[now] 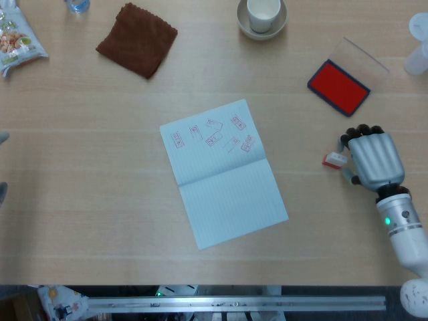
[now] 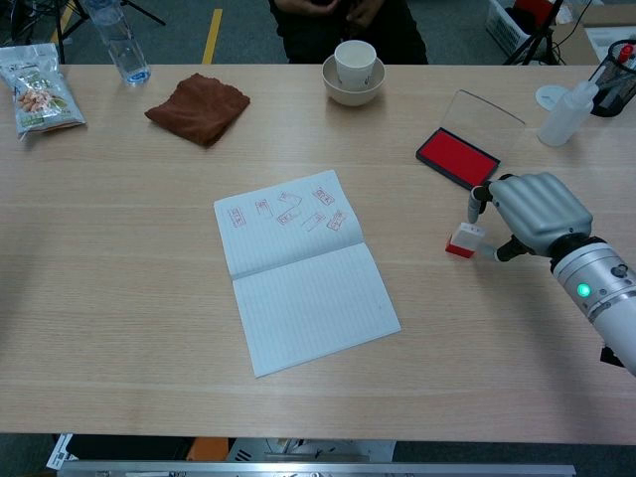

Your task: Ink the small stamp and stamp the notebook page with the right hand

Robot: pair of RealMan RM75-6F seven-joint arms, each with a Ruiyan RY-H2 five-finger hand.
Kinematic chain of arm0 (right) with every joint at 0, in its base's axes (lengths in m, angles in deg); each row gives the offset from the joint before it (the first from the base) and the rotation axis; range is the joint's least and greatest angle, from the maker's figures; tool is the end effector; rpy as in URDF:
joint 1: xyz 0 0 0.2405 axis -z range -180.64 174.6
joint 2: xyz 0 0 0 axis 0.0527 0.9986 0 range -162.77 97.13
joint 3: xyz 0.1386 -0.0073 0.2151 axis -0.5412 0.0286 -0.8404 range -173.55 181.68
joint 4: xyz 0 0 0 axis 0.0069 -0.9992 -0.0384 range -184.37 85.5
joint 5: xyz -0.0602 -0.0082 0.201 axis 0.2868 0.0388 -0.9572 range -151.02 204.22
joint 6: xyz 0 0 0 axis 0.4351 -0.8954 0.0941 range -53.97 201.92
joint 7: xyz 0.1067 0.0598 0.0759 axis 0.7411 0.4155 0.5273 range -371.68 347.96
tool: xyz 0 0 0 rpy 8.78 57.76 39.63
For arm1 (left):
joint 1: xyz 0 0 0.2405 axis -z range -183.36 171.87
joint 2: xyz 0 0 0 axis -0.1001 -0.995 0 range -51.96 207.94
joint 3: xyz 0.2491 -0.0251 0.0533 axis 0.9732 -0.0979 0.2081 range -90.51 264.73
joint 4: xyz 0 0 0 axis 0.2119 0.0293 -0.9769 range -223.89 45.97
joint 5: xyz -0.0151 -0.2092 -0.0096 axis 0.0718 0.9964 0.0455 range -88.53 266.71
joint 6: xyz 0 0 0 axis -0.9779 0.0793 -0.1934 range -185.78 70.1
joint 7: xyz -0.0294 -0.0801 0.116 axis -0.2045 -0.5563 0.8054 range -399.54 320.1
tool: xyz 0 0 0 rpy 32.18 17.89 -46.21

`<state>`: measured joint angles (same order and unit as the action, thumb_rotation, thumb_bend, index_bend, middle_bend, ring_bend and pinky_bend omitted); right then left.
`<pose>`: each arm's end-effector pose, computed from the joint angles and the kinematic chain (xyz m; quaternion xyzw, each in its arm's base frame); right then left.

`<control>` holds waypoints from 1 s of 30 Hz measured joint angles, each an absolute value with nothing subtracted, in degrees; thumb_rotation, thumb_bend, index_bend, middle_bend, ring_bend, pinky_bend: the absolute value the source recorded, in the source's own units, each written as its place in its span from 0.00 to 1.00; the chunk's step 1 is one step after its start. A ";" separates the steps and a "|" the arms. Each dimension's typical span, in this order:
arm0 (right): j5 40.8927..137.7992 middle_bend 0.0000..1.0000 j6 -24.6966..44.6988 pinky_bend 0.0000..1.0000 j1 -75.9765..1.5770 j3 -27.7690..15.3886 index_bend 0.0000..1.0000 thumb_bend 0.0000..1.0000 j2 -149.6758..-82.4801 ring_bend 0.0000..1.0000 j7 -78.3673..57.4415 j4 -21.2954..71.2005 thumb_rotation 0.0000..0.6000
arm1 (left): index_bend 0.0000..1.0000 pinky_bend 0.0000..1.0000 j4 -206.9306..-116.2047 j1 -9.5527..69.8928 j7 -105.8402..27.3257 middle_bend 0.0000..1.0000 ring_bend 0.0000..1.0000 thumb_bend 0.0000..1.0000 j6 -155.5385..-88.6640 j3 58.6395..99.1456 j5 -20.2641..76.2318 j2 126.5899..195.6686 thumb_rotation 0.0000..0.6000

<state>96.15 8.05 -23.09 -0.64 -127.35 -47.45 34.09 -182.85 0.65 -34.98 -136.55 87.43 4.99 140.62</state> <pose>-0.2427 -0.2422 -0.0357 0.7217 -0.3767 0.2607 0.5189 -0.3183 0.1757 0.1448 -0.6368 -0.4080 -0.3169 0.5723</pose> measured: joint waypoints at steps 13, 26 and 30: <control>93.61 0.41 9.09 0.34 -24.81 -2.37 0.50 0.19 -129.53 0.29 -46.00 29.81 1.00 | 0.15 0.10 -182.98 0.71 -35.16 0.16 0.14 0.32 -136.03 87.55 5.54 140.18 1.00; 92.42 0.42 10.99 0.34 -26.07 -1.90 0.52 0.21 -129.73 0.29 -44.73 29.95 1.00 | 0.15 0.10 -183.20 0.73 -35.15 0.16 0.14 0.32 -135.73 87.66 5.82 139.92 1.00; 92.11 0.42 11.02 0.34 -26.27 -1.83 0.54 0.26 -130.03 0.29 -44.70 29.40 1.00 | 0.15 0.10 -183.18 0.73 -35.16 0.16 0.14 0.33 -135.52 87.75 5.94 139.84 1.00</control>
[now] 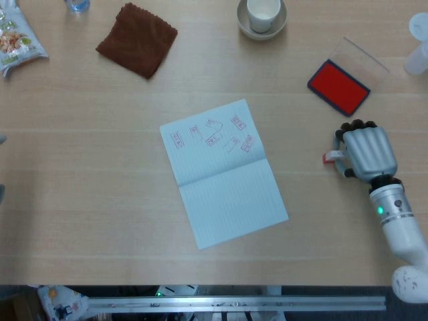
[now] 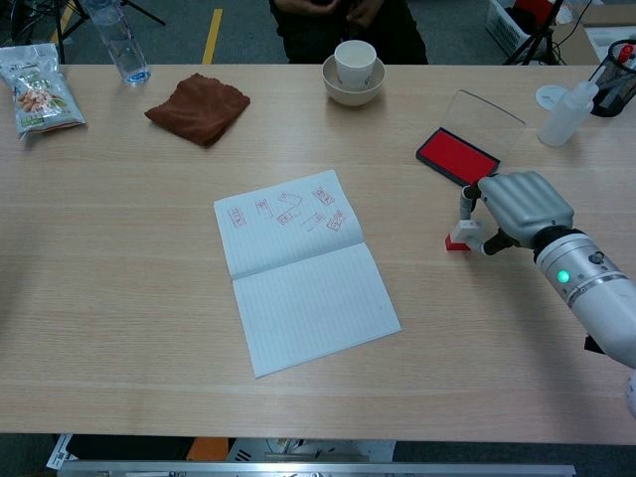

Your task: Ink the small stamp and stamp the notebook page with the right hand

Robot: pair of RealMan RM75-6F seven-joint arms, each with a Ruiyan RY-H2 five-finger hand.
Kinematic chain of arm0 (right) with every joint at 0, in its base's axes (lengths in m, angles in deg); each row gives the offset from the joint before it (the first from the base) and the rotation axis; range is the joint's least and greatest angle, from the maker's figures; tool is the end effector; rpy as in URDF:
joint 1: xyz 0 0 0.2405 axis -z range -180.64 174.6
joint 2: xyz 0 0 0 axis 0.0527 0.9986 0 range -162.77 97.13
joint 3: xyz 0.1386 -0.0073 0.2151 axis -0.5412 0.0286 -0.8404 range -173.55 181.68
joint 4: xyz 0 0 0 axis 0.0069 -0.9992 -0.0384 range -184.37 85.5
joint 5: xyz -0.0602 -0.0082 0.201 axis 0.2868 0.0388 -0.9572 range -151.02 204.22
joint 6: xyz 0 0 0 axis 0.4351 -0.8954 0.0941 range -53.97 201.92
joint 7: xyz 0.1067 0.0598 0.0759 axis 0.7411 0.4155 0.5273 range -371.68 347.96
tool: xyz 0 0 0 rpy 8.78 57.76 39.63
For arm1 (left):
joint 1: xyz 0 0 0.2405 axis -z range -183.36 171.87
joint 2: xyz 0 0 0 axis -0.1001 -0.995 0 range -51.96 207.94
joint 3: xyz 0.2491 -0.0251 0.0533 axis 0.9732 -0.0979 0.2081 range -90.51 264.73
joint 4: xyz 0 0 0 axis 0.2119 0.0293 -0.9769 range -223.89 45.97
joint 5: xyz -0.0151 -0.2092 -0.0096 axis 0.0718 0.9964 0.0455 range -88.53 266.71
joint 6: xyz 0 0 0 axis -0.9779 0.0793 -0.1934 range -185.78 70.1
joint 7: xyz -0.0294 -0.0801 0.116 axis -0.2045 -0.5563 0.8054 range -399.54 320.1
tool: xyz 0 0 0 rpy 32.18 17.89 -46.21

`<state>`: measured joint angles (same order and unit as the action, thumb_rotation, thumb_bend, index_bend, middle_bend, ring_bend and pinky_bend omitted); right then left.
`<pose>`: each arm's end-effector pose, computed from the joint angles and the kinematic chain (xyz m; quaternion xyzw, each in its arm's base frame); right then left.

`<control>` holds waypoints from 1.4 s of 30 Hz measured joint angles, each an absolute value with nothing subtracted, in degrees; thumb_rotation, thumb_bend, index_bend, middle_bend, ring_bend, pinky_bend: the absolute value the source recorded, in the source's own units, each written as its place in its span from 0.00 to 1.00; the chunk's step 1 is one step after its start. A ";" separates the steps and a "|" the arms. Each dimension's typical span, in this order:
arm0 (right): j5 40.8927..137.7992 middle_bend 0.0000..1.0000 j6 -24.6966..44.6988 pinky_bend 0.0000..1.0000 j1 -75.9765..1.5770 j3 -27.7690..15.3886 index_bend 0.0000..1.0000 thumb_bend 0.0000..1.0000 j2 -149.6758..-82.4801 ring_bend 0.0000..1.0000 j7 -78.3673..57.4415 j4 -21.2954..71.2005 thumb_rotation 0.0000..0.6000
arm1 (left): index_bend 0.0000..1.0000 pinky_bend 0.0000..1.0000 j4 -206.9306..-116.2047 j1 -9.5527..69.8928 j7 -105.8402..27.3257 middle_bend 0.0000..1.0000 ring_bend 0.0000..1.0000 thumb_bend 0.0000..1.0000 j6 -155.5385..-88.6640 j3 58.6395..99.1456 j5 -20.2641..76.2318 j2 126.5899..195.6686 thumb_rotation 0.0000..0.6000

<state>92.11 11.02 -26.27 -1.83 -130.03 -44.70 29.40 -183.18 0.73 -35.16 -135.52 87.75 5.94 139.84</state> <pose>-0.2447 -0.2605 -0.0494 0.7147 -0.4012 0.2570 0.5121 -0.3218 0.1744 0.1467 -0.6364 -0.4166 -0.3057 0.5727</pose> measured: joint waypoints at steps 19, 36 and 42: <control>91.18 0.46 11.59 0.33 -27.56 -2.63 0.64 0.33 -129.86 0.29 -43.11 29.54 1.00 | 0.15 0.10 -183.16 0.63 -36.03 0.16 0.14 0.32 -135.40 87.83 6.14 139.34 1.00; 81.55 0.46 15.78 0.34 -33.32 -11.58 0.64 0.33 -125.04 0.29 -41.02 27.31 1.00 | 0.15 0.10 -184.55 0.90 -35.53 0.16 0.14 0.32 -134.62 88.15 6.02 138.66 1.00; 78.46 0.46 17.53 0.34 -35.51 -12.20 0.64 0.33 -127.30 0.29 -41.13 21.78 1.00 | 0.15 0.10 -184.84 1.14 -35.35 0.16 0.14 0.33 -134.22 88.16 6.13 138.46 1.00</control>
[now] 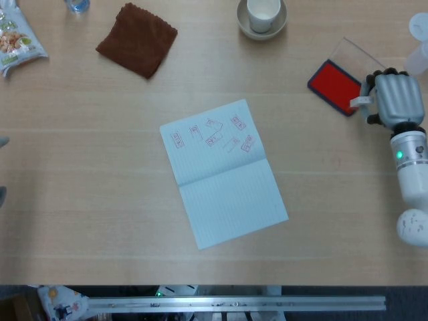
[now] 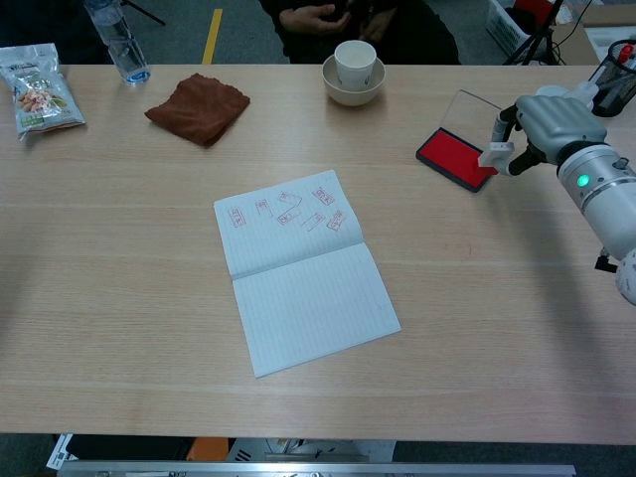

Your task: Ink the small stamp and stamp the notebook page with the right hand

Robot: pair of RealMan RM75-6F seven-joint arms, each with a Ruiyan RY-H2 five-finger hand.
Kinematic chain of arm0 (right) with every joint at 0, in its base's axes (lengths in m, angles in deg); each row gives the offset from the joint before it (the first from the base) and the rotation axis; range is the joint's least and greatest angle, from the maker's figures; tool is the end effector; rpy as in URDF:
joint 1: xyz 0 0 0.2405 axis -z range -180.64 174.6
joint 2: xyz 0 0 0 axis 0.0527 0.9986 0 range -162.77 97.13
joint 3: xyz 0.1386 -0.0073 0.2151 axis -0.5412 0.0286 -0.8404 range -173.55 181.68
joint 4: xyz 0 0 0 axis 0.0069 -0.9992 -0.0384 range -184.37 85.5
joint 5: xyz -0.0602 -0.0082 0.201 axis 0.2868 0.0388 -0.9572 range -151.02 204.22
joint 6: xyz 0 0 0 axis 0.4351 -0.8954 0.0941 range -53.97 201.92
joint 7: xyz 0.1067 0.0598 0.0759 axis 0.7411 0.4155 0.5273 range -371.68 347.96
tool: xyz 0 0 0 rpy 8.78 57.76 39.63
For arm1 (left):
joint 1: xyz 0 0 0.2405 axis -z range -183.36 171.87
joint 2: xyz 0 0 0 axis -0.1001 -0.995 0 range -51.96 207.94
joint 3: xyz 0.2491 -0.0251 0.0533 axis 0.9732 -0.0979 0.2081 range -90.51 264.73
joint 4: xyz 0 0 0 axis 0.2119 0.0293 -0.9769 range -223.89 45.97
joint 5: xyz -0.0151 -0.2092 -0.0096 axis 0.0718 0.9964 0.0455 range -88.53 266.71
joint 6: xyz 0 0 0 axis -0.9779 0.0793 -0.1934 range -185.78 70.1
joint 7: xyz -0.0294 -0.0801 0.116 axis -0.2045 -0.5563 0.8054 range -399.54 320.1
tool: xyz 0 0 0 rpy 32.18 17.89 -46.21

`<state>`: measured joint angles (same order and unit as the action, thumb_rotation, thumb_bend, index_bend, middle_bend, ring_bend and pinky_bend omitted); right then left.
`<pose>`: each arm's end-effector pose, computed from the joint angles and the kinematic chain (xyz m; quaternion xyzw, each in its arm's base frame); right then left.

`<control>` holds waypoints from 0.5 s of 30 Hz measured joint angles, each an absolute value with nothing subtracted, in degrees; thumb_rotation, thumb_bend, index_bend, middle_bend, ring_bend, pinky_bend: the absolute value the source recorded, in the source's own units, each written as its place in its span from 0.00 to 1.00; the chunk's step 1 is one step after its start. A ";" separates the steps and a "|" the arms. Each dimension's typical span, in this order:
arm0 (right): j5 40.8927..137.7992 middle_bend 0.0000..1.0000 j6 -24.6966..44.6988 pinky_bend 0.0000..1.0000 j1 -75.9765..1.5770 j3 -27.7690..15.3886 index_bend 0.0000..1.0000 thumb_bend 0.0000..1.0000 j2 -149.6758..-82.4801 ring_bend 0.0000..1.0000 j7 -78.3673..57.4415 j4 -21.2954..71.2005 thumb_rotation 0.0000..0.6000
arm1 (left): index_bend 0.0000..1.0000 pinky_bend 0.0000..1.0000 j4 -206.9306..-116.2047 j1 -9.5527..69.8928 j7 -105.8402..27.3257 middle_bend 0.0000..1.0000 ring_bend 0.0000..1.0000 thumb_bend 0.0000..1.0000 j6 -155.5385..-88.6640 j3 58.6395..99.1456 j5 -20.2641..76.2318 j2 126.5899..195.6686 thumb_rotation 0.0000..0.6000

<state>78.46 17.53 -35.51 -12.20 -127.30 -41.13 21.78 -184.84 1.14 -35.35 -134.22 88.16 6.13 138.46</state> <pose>-0.2522 -0.3512 -0.0054 0.6402 -0.4424 0.2694 0.5674 -0.3190 0.1739 0.1479 -0.6406 -0.4257 -0.3001 0.5642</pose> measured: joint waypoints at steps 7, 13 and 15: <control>75.54 0.46 18.76 0.34 -38.04 -12.92 0.64 0.33 -130.37 0.29 -41.74 16.63 1.00 | 0.15 0.10 -184.92 1.42 -35.25 0.16 0.14 0.32 -133.64 88.15 6.40 138.32 1.00; 73.68 0.46 20.36 0.34 -40.22 -13.51 0.64 0.33 -132.62 0.29 -42.12 12.74 1.00 | 0.15 0.10 -184.98 1.61 -35.05 0.16 0.14 0.32 -133.18 88.10 6.85 138.25 1.00; 73.05 0.46 20.92 0.34 -40.95 -13.63 0.64 0.33 -133.37 0.29 -42.40 11.51 1.00 | 0.15 0.10 -185.03 1.69 -34.98 0.16 0.14 0.32 -133.02 88.10 6.95 138.21 1.00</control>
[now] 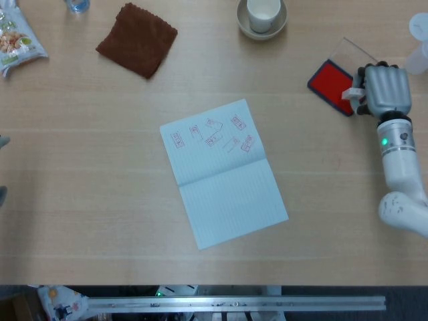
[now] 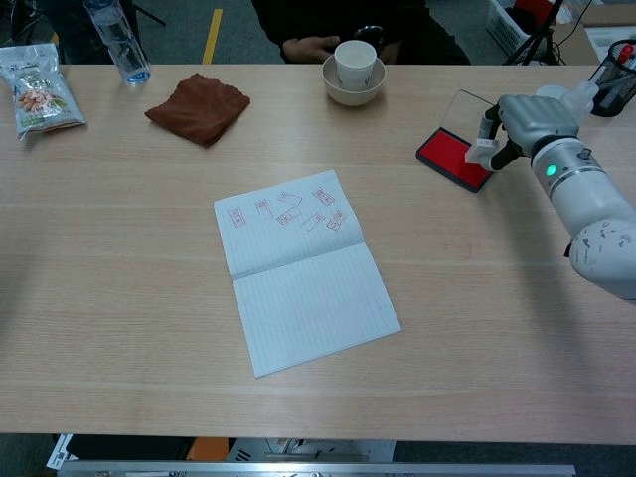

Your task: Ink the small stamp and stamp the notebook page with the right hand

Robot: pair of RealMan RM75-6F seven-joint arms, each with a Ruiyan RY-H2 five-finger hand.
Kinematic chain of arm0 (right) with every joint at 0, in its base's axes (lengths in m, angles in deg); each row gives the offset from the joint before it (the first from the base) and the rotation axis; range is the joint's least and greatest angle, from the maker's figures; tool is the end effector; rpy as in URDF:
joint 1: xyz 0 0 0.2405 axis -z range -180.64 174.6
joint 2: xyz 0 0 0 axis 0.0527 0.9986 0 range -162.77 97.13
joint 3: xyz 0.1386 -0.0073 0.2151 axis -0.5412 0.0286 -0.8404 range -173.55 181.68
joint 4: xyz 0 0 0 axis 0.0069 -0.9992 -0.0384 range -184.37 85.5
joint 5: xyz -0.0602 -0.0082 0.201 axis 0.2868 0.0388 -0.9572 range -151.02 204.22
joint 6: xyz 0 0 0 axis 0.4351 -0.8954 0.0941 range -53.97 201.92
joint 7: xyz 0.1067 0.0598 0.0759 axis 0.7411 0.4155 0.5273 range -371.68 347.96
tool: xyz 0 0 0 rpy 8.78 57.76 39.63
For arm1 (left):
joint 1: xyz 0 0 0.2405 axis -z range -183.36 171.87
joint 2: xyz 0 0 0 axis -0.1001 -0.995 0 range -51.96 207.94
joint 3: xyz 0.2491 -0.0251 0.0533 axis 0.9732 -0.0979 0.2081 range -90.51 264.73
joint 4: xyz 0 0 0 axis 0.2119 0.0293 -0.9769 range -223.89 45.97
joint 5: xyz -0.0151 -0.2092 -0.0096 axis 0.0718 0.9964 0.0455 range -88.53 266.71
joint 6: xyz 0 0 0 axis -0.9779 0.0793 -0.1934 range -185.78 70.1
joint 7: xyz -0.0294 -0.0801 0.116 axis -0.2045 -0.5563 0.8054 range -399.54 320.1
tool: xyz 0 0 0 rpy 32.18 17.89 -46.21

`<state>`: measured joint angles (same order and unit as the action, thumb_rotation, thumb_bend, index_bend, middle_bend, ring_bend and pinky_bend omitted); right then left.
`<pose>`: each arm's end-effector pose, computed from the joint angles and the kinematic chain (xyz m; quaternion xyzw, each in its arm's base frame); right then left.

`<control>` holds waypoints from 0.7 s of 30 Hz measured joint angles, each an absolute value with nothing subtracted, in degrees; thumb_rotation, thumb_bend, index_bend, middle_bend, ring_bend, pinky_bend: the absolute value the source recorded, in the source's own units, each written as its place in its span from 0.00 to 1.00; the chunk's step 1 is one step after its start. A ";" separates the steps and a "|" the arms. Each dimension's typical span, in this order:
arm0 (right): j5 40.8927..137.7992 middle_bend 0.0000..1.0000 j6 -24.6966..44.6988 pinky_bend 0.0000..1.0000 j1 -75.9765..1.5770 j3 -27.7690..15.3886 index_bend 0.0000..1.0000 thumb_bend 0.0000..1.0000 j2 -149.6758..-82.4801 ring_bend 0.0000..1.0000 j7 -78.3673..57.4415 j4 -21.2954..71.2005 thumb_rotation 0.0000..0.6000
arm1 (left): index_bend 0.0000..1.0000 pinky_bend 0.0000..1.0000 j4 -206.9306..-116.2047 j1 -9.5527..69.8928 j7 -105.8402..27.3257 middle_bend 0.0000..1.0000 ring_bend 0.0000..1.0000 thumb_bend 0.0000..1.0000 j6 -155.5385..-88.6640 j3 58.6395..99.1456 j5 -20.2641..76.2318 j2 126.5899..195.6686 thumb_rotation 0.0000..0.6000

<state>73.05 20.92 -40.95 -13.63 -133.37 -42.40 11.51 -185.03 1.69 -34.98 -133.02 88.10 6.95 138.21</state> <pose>-0.2471 -0.3784 -0.0271 0.6335 -0.4513 0.2510 0.5762 -0.3199 0.1765 0.1473 -0.6430 -0.4291 -0.2924 0.5629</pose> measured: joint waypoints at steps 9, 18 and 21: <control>71.05 0.46 22.70 0.34 -43.06 -13.86 0.64 0.33 -135.66 0.29 -43.01 7.84 1.00 | 0.15 0.10 -185.00 1.91 -34.73 0.16 0.14 0.33 -132.44 88.10 7.47 138.20 1.00; 69.07 0.46 24.05 0.34 -44.60 -14.08 0.64 0.33 -136.97 0.29 -44.12 5.63 1.00 | 0.15 0.10 -185.15 2.36 -34.18 0.16 0.14 0.33 -131.62 88.11 7.90 138.20 1.00; 68.42 0.46 24.46 0.34 -45.15 -14.09 0.64 0.33 -137.25 0.29 -44.82 5.07 1.00 | 0.15 0.10 -185.24 2.39 -34.01 0.16 0.14 0.33 -131.50 88.11 8.15 138.20 1.00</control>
<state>68.42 24.46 -45.15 -14.09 -137.25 -44.82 5.07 -185.24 2.39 -34.01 -131.50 88.11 8.15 138.20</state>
